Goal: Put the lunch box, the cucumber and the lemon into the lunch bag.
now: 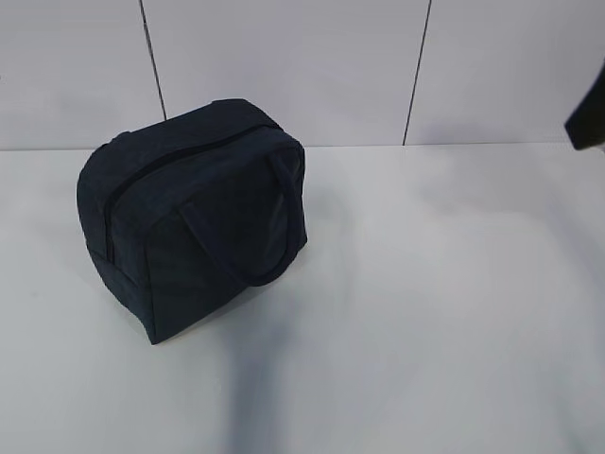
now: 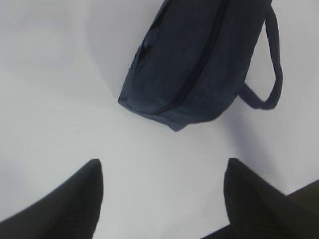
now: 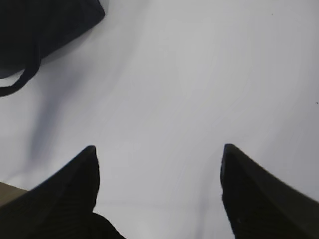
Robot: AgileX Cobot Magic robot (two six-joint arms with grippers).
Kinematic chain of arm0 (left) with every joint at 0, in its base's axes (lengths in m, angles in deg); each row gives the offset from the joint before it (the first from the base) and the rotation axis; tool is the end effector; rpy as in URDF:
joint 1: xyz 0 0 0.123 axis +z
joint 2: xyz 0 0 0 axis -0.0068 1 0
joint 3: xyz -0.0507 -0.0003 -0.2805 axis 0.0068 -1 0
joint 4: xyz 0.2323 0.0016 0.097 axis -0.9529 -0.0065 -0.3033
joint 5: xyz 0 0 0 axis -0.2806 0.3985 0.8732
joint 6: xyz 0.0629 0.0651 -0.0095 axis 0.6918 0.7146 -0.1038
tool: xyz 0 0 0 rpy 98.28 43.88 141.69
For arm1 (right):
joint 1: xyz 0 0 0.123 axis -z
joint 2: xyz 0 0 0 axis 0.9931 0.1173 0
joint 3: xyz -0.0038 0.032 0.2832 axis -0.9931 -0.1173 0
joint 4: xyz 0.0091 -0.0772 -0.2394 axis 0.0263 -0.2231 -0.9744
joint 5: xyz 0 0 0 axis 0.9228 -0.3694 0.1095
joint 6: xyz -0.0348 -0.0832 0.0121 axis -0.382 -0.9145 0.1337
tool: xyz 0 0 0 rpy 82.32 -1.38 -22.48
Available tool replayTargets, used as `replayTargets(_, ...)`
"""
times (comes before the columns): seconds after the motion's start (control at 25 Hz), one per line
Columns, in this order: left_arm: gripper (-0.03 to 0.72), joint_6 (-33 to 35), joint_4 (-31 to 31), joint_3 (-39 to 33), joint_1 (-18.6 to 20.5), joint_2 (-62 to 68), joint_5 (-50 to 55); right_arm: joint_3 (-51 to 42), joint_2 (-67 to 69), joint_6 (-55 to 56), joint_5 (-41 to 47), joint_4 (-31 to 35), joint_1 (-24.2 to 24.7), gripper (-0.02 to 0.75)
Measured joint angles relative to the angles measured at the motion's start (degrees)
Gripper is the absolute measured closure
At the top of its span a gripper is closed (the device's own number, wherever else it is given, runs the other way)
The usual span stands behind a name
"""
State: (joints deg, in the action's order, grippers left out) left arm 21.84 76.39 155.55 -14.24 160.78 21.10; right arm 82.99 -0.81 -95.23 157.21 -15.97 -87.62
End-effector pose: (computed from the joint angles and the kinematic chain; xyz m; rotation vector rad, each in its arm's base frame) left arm 0.2310 -0.0724 0.4028 0.4440 2.5703 -0.2827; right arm 0.2474 0.0385 0.3775 -0.3034 2.6487 0.2831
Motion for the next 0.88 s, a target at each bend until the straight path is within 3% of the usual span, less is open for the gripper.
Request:
replayTargets(0.48, 0.157, -2.7, -0.9, -25.4, 0.0, -32.5, 0.0, -22.5, -35.1, -0.4, -1.2, -3.1, 0.0, 0.163)
replayTargets(0.88, 0.159, -2.7, -10.0, -42.0, 0.0, -53.5, -5.4, -41.2, -57.0, 1.9, -2.9, -11.7, 0.0, 0.163)
